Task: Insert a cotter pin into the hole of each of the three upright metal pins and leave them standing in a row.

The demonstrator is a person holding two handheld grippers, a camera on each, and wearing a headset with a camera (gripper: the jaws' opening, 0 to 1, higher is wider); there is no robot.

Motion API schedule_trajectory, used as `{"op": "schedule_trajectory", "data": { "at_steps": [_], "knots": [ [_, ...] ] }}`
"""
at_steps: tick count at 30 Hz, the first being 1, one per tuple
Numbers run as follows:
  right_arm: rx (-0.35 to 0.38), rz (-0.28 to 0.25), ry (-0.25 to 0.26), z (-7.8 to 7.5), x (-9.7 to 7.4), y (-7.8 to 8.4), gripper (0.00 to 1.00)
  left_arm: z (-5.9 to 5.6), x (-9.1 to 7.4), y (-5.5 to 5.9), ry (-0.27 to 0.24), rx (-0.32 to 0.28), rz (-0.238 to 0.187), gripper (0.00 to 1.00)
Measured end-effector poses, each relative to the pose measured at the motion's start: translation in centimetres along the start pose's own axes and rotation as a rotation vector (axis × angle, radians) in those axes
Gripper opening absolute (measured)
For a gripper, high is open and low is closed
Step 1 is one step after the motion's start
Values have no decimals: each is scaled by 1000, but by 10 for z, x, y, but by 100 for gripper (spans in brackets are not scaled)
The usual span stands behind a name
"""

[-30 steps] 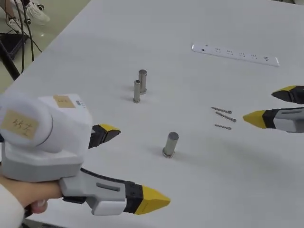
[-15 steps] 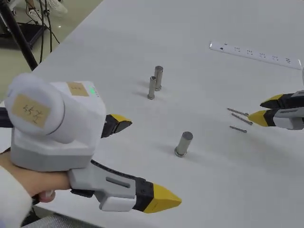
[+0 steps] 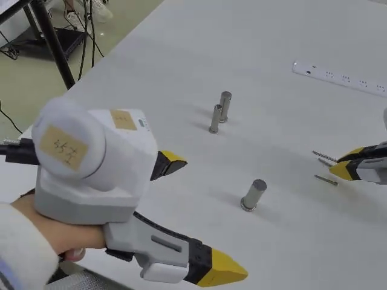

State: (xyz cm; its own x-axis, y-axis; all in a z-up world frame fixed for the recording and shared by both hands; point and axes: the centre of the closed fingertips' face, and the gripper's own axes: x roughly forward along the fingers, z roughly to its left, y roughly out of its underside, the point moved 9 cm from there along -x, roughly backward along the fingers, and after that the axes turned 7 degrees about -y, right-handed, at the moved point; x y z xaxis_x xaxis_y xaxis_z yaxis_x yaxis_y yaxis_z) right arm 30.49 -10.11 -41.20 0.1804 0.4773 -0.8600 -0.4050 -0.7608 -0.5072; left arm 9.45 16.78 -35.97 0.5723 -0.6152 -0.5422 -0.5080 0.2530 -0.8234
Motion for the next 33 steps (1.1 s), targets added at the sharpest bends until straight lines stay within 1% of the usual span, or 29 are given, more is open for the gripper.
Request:
{"op": "schedule_trajectory", "data": {
  "at_steps": [2, 4, 8, 9, 10, 13, 16, 18, 19, 22, 23, 26, 28, 33],
  "knots": [
    [1, 17, 1, 0, 2, 2, 7, -1, -1, 0, 8, -4, -12, 98],
    [15, 23, 7, -2, 3, 5, 7, -2, -3, -1, 12, 0, -27, 98],
    [16, 31, 10, -3, 3, 7, 4, -1, -4, -3, 9, 0, -36, 98],
    [12, 37, 10, -3, 2, 7, 4, -1, -4, -3, 7, 1, -38, 98],
    [21, 28, 10, -4, 2, 6, 3, -1, -4, -4, 5, 0, -39, 98],
    [16, 29, 7, -4, 2, 4, 1, 1, -4, -5, 2, -4, -43, 98],
    [-11, 37, 22, -5, 2, 4, 0, 1, -3, -5, -3, -4, -43, 98],
    [11, 41, 27, -5, 2, 4, 0, 2, -4, -4, -6, -9, -41, 97],
    [9, 43, 29, -4, 2, 3, 0, 2, -4, -3, -8, -12, -42, 97],
    [-24, 59, 43, -2, 3, 2, 0, 2, -4, -1, -7, -22, -40, 97],
    [-37, 67, 45, -5, 4, 2, 0, 2, -4, 0, -8, -24, -39, 97],
    [-46, 79, 50, -6, 5, 1, 0, 2, -4, 2, -11, -26, -31, 97],
    [-67, 91, 58, -5, 5, 0, 0, 2, -5, 4, -15, -29, -28, 97],
    [-89, 94, 70, -3, 2, -2, 0, 3, -6, 6, -25, -39, -29, 96]
  ]
}}
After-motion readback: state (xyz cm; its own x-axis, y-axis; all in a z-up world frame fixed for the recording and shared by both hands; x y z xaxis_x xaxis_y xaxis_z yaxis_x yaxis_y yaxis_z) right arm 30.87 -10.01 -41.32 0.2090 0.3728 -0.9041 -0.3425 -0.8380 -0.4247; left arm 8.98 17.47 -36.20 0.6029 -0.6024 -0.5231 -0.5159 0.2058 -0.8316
